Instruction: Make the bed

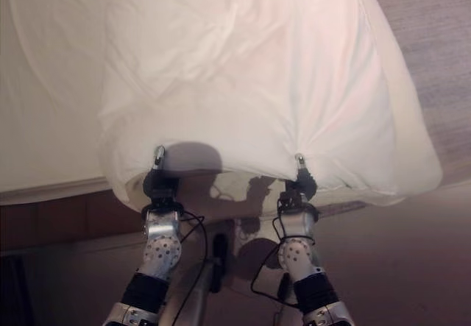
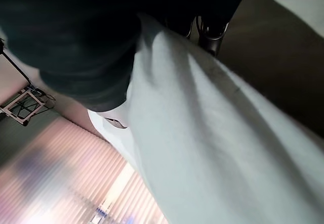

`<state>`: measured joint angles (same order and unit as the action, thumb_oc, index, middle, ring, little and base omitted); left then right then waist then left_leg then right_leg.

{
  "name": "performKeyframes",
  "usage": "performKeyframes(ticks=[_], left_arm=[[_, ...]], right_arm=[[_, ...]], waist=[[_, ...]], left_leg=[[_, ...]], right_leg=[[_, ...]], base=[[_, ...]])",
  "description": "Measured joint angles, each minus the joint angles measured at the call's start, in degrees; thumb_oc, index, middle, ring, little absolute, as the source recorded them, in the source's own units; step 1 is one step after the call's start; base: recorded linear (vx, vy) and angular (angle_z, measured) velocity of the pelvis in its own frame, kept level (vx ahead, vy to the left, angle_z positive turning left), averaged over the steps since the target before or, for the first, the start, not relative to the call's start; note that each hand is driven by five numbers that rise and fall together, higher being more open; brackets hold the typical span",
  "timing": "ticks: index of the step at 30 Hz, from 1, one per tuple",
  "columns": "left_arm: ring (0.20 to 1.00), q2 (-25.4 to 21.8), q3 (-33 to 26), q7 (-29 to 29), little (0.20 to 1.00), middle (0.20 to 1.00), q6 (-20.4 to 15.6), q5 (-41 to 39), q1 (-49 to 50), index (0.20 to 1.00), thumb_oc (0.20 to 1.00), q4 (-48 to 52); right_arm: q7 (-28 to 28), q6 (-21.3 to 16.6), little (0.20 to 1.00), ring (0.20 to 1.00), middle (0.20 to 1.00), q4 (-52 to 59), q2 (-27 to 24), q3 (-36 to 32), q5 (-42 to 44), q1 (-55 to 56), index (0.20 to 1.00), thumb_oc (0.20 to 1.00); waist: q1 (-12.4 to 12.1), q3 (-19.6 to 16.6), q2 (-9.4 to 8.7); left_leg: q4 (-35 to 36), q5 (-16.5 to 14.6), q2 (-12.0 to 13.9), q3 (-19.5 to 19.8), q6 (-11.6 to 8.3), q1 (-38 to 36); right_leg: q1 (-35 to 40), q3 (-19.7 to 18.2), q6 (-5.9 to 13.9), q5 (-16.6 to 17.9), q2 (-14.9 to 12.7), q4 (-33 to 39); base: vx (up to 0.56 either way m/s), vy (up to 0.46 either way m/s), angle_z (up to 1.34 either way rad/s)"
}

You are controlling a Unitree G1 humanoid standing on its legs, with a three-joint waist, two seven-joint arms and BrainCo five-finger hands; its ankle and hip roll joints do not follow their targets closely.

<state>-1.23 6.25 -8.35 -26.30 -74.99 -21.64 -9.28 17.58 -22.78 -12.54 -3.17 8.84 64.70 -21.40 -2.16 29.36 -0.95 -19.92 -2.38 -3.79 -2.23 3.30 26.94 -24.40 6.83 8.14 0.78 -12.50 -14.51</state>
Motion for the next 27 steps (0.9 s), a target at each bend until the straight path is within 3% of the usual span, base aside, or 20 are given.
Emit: performKeyframes(ticks=[3,4,6,7,9,13,15,16,18,19,20,21,22,23,24,27], left_arm=[[0.200,-0.1,0.0,0.0,0.200,0.200,1.0,0.2,2.2,0.200,0.200,1.7],[0.200,-0.4,0.0,-0.1,0.200,0.200,1.3,1.3,3.0,0.200,0.200,2.2],[0.200,-0.7,0.1,-0.1,0.200,0.200,1.7,2.2,3.9,0.200,0.200,2.7],[0.200,-0.9,0.1,-0.1,0.200,0.200,2.2,2.2,4.6,0.200,0.200,2.7],[0.200,-1.3,0.9,-0.1,0.200,0.200,2.3,2.2,5.8,0.200,0.200,2.9],[0.200,-1.2,1.3,0.0,0.200,0.200,2.4,2.2,8.1,0.200,0.200,3.6],[0.200,-0.8,1.6,0.0,0.200,0.200,2.6,2.2,7.7,0.200,0.200,3.4],[0.200,-0.6,2.0,0.1,0.200,0.200,3.4,2.2,7.1,0.200,0.200,2.8],[0.200,0.0,2.3,0.2,0.200,0.200,3.7,2.2,7.0,0.200,0.200,3.0],[0.200,0.0,2.3,0.4,0.200,0.200,3.7,2.1,6.8,0.200,0.200,3.0],[0.200,0.0,2.3,0.4,0.200,0.200,3.7,2.1,6.8,0.200,0.200,3.0],[0.200,0.2,2.0,0.5,0.200,0.200,3.7,2.2,6.8,0.200,0.200,3.0],[0.200,0.0,1.8,0.5,0.200,0.200,3.7,2.2,6.5,0.200,0.200,3.0],[0.200,0.0,1.8,0.5,0.200,0.200,3.7,2.2,6.6,0.200,0.200,3.0],[0.200,0.4,1.8,0.5,0.200,0.200,3.7,2.2,6.0,0.200,0.200,2.9],[0.200,0.4,1.7,0.3,0.200,0.200,3.7,2.3,4.8,0.200,0.200,2.6]], right_arm=[[-1.0,0.0,0.200,0.200,0.200,-0.3,0.3,0.0,0.0,0.7,0.200,0.200],[-2.1,0.0,0.200,0.200,0.200,-0.5,0.2,0.2,0.1,0.9,0.200,0.200],[-4.3,0.0,0.200,0.200,0.200,-1.3,0.0,0.3,0.3,1.5,0.200,0.200],[-5.5,0.0,0.200,0.200,0.200,-1.5,-0.1,0.3,0.8,2.1,0.200,0.200],[-6.8,0.0,0.200,0.200,0.200,-1.4,-0.7,0.7,1.2,3.3,0.200,0.200],[-8.4,0.1,0.200,0.200,0.200,-1.6,-1.8,1.3,1.2,3.8,0.200,0.200],[-8.4,0.1,0.200,0.200,0.200,-1.8,-2.1,1.1,1.2,4.6,0.200,0.200],[-8.4,0.1,0.200,0.200,0.200,-1.8,-2.6,0.5,1.2,5.4,0.200,0.200],[-8.4,0.1,0.200,0.200,0.200,-2.0,-3.7,0.5,1.1,5.9,0.200,0.200],[-8.4,0.1,0.200,0.200,0.200,-2.4,-4.0,0.6,1.0,5.4,0.200,0.200],[-8.5,0.1,0.200,0.200,0.200,-2.3,-4.0,0.6,0.9,5.3,0.200,0.200],[-8.5,0.1,0.200,0.200,0.200,-2.6,-4.2,0.9,0.7,5.3,0.200,0.200],[-8.6,0.1,0.200,0.200,0.200,-2.6,-4.2,1.0,0.4,5.4,0.200,0.200],[-8.7,0.1,0.200,0.200,0.200,-2.5,-4.5,1.0,0.1,5.5,0.200,0.200],[-9.0,0.1,0.200,0.200,0.200,-2.4,-5.2,0.9,-0.1,5.3,0.200,0.200],[-9.4,0.1,0.200,0.200,0.200,-2.4,-6.0,1.0,-0.1,5.6,0.200,0.200]], waist=[[-0.1,-0.2,-0.27],[0.0,-0.3,-0.54],[0.6,-0.4,-0.82],[1.5,-0.4,-0.85],[2.6,-0.6,-0.85],[1.9,-0.9,-0.95],[2.9,-0.9,-0.83],[3.1,-0.9,-0.74],[2.6,-0.9,-0.79],[2.1,-0.9,-0.85],[2.2,-1.0,-0.88],[1.3,-1.1,-0.89],[1.1,-1.3,-1.22],[1.3,-1.3,-1.26],[1.4,-1.3,-1.58],[1.3,-1.4,-1.99]], left_leg=[[5.7,2.7,-0.8,-0.7,0.95,-1.8],[7.5,3.8,-1.3,-0.8,1.37,-2.5],[9.9,5.3,-1.9,-0.8,1.64,-3.7],[11.2,5.8,-2.8,0.4,1.43,-4.6],[13.2,6.9,-3.1,1.6,0.79,-5.7],[13.3,7.0,-2.4,0.9,-0.07,-5.5],[9.5,6.7,-2.5,0.9,-2.63,-4.2],[4.9,8.4,-3.3,0.2,-5.57,-2.0],[3.5,11.5,-3.9,-0.6,-9.73,-1.2],[2.5,12.7,-4.1,-0.4,-11.31,-0.7],[1.2,12.0,-4.1,-0.5,-11.28,0.0],[-5.4,4.9,-1.0,-2.2,-6.19,1.2],[-8.5,1.6,1.8,-0.8,-6.03,1.8],[-9.1,1.0,2.4,0.2,-6.39,1.7],[-7.6,0.1,4.8,4.9,-7.95,1.0],[3.4,0.1,11.0,9.1,-8.97,-3.5]], right_leg=[[-0.8,-1.4,-0.95,-2.9,3.7,-2.1],[-2.1,-2.1,-0.84,-5.5,6.0,-5.7],[-3.4,-3.7,-3.03,-7.8,10.3,-9.0],[-2.8,-5.7,-5.18,-8.3,12.7,-8.3],[-1.8,-7.7,-7.65,-8.0,13.8,-7.4],[-2.1,-6.1,-8.18,-7.8,14.1,-8.0],[-1.2,-4.5,-9.05,-8.2,13.4,-8.5],[-0.4,-2.8,-10.22,-8.4,12.0,-9.6],[0.2,-1.2,-10.82,-8.4,11.0,-9.7],[0.7,-0.8,-11.54,-8.5,10.3,-9.2],[1.3,-0.8,-13.27,-8.9,10.3,-8.3],[1.4,2.0,-16.54,-8.9,10.3,-8.0],[1.2,4.3,-17.43,-8.4,10.3,-7.3],[1.2,5.5,-17.76,-8.2,10.4,-7.1],[0.5,7.6,-18.28,-7.7,9.7,-6.6],[0.6,10.8,-18.71,-7.3,9.5,-5.9]], base=[[-0.04,0.126,-0.10],[0.03,-0.001,-0.09],[0.06,-0.057,0.15],[0.02,-0.041,0.42],[-0.01,-0.020,0.38],[-0.01,-0.180,-0.03],[-0.05,-0.183,0.55],[-0.07,-0.171,0.92],[-0.06,-0.181,0.78],[-0.02,-0.132,0.52],[-0.06,-0.177,0.26],[-0.05,-0.049,-0.03],[-0.04,-0.046,-0.11],[-0.01,-0.002,0.11],[0.02,0.069,0.31],[0.00,0.153,0.35]])
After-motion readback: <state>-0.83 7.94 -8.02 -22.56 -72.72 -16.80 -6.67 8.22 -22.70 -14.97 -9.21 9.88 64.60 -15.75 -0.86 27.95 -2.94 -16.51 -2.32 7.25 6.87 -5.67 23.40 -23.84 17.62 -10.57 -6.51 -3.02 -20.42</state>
